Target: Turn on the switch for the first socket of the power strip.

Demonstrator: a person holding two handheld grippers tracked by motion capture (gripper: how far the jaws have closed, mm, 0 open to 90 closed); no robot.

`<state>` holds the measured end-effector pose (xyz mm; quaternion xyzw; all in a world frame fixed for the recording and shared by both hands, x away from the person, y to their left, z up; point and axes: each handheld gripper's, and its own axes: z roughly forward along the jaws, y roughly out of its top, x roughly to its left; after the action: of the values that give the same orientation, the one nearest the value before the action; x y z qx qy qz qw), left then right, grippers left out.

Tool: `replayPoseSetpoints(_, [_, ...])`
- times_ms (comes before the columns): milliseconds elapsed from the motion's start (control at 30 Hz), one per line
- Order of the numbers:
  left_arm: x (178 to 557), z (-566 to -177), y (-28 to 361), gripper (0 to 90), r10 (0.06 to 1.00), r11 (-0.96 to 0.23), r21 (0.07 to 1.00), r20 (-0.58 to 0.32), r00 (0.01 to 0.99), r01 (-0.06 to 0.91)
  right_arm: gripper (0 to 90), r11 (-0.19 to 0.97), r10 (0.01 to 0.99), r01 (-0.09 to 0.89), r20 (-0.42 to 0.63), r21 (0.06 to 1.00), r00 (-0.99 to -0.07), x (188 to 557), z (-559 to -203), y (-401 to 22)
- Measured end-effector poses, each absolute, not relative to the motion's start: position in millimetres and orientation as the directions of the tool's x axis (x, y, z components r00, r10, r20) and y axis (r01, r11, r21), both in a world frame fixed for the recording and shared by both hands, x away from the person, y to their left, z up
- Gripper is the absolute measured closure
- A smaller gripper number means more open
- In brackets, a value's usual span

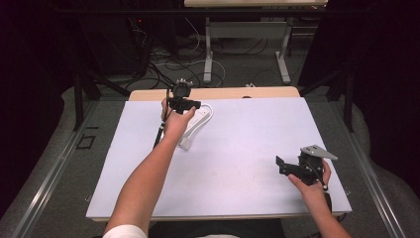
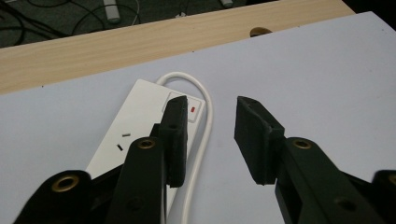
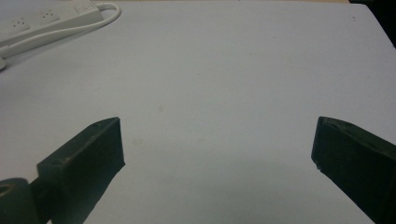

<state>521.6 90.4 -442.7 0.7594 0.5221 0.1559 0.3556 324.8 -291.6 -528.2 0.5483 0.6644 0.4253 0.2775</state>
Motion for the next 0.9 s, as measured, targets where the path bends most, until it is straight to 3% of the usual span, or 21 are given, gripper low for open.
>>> replayPoseSetpoints(500, [538, -461, 94, 79.2, 0.922, -0.181, 0.664, -0.143, 0.361, 0.725, 3.2, 0.028, 0.964, 0.5, 0.109, 0.865, -0.243, 327, -529, -293])
replayPoseSetpoints(900, [545, -475, 96, 81.9, 0.936, -0.136, 0.661, -0.157, 0.314, 0.738, 3.9, 0.032, 0.963, 0.507, 0.108, 0.861, -0.245, 329, -532, -292])
